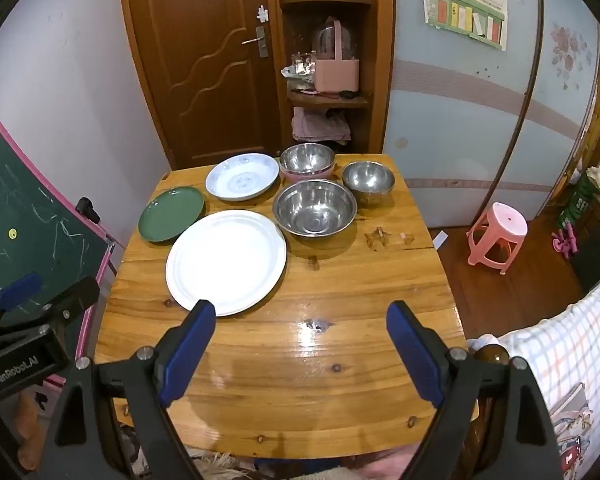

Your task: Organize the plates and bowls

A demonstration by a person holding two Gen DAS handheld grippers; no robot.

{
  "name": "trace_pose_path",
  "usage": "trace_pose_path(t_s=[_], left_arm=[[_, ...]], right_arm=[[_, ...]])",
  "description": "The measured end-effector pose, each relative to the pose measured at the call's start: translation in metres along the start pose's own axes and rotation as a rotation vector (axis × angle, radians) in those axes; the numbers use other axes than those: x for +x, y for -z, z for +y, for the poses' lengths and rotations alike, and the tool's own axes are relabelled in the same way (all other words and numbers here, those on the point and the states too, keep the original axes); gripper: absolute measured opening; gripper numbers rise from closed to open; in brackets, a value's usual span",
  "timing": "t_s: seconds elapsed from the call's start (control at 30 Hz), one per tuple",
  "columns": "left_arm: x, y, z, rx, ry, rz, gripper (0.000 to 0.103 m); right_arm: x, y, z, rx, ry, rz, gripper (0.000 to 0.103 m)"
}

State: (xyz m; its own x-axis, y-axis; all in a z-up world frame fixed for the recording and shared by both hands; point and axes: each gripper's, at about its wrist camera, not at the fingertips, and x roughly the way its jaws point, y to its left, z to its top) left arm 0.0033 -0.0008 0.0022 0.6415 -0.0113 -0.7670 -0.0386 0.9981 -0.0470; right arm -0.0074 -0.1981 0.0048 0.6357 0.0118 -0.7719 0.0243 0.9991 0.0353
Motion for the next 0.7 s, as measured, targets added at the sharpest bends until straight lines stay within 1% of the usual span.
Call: trace_pose_path(t_s=[0.2,0.6,0.7], left_arm=[[0.000,-0.003,0.007,-0.020,-0.004,-0.007,0.102],[-0.005,-0.005,0.023,-0.040,-0.019,-0.029,0.102],[-0.002,-0.009,0.022,-0.037,-0.042,-0.029,0.102]], right_arm=[[0.006,-0.003,0.008,-0.002,0.007,-0.010,0.088],[-0.005,-0.008,0.007,-0.021,0.019,-0.028,0.088],[-0.007,-0.009,0.007,-0.030,0.031,-0.034,0.088]])
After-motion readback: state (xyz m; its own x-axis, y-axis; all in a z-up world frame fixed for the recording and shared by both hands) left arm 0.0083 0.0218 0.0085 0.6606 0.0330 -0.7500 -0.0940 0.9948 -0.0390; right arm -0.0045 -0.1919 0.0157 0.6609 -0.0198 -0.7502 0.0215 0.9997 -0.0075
